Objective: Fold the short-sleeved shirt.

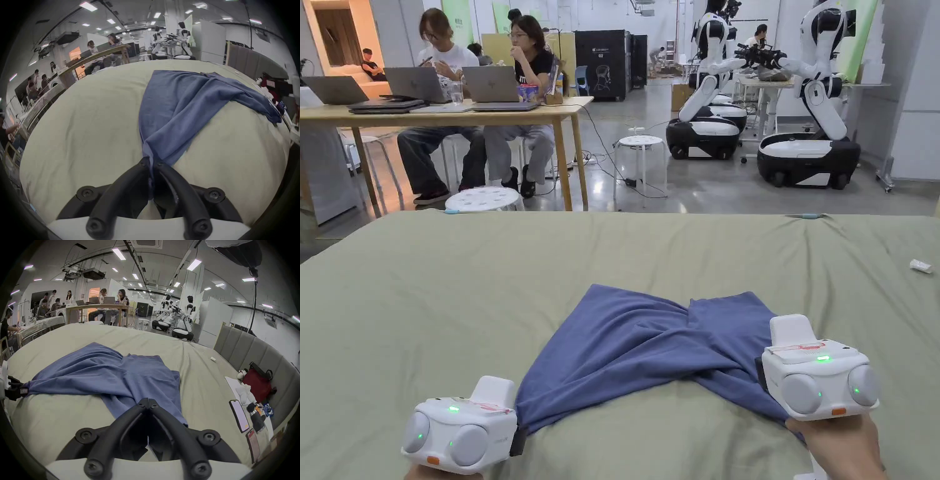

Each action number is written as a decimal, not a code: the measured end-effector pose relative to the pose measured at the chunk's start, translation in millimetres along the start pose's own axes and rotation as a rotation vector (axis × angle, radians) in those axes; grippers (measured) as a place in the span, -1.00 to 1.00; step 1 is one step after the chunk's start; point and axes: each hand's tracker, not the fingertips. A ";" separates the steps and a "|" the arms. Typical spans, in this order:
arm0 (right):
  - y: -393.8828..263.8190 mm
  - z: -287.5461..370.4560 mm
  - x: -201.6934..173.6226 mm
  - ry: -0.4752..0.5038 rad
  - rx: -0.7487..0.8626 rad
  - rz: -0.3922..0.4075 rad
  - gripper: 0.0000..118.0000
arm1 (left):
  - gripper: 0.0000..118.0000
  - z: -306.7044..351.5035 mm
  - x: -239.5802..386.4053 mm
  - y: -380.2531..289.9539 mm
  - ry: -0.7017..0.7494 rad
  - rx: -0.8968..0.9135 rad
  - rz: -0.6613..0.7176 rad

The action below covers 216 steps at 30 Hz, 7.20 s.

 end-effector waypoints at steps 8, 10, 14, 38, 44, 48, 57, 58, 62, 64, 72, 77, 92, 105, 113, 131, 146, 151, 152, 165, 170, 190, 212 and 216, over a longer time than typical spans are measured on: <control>14.3 -9.3 11.2 0.007 0.007 0.004 -1.00 | -0.97 20.5 -0.5 26.7 -0.021 0.100 0.027; 29.3 -19.0 19.1 0.006 0.010 0.003 -1.00 | -0.97 18.1 -1.0 39.9 -0.023 0.117 0.025; 71.5 -58.3 40.8 0.017 -0.002 -0.010 -1.00 | -0.97 -1.7 0.8 72.4 -0.028 0.134 0.004; 110.3 -316.8 85.8 0.151 -0.378 0.073 -1.00 | -0.97 -81.6 3.6 95.0 -0.041 0.090 0.042; 121.2 -275.6 74.0 0.132 -0.322 0.049 -1.00 | -0.97 -77.5 6.4 98.5 -0.028 0.091 0.045; 140.0 -235.1 75.6 0.069 -0.181 0.067 -1.00 | -0.97 -69.0 6.1 120.4 -0.008 0.113 0.060; 230.6 -164.2 83.8 -0.196 0.147 0.152 -1.00 | -0.97 -37.4 12.6 275.1 0.139 0.338 -0.005; 245.4 -155.0 86.1 -0.192 0.171 0.135 -1.00 | -0.97 -30.5 14.0 298.2 0.148 0.375 -0.012; 308.5 -120.8 96.3 -0.201 0.263 0.083 -1.00 | -0.97 2.1 15.6 387.2 0.150 0.455 0.014; 339.5 -100.4 103.1 -0.204 0.310 0.048 -1.00 | -0.97 18.8 14.0 427.8 0.178 0.494 0.035; 467.4 -47.8 115.6 -0.309 0.459 -0.026 -1.00 | -0.97 73.4 17.0 539.7 0.306 0.613 0.055; 501.5 -24.6 122.2 -0.348 0.526 -0.075 -1.00 | -0.97 82.7 9.7 559.9 0.318 0.686 0.100; 433.2 -112.3 128.9 -0.387 0.464 -0.129 -1.00 | -0.97 -5.7 -15.7 508.3 0.486 0.629 0.135; 345.2 -116.9 109.9 -0.330 0.385 -0.096 -1.00 | -0.97 -40.1 -6.1 420.1 0.435 0.525 0.158; 285.0 -28.1 91.6 -0.332 0.409 -0.031 -1.00 | -0.97 21.0 -14.1 350.6 0.418 0.506 0.184; 54.4 97.9 29.7 -0.210 0.279 -0.019 -1.00 | -0.97 77.4 -10.9 92.0 0.358 0.335 0.253; -120.2 143.2 -0.2 -0.130 0.019 -0.019 -1.00 | -0.97 111.2 8.1 -69.9 0.250 0.234 0.158; -123.3 154.6 15.5 -0.139 -0.010 -0.074 -1.00 | -0.97 107.8 -7.4 -85.1 0.286 0.197 0.133; -120.8 153.2 14.9 -0.142 -0.015 -0.067 -1.00 | -0.97 104.7 -10.0 -86.6 0.284 0.197 0.139; -125.2 134.7 11.1 -0.192 -0.093 -0.100 -0.46 | 0.05 88.4 -11.6 -88.7 0.260 0.157 0.160; -106.6 152.2 8.8 -0.159 0.020 -0.087 1.00 | 0.89 114.5 -11.5 -72.3 0.232 0.210 0.189; -87.5 119.8 -8.4 -0.113 -0.009 -0.077 -1.00 | -1.00 113.1 10.4 -49.4 0.209 0.232 0.148; -89.3 121.4 -16.9 -0.096 -0.004 -0.059 -1.00 | -0.16 85.1 -5.9 -80.2 0.175 0.041 0.116; -89.7 123.0 -15.2 -0.099 -0.009 -0.056 -1.00 | -0.98 79.5 -10.0 -87.6 0.147 0.037 0.189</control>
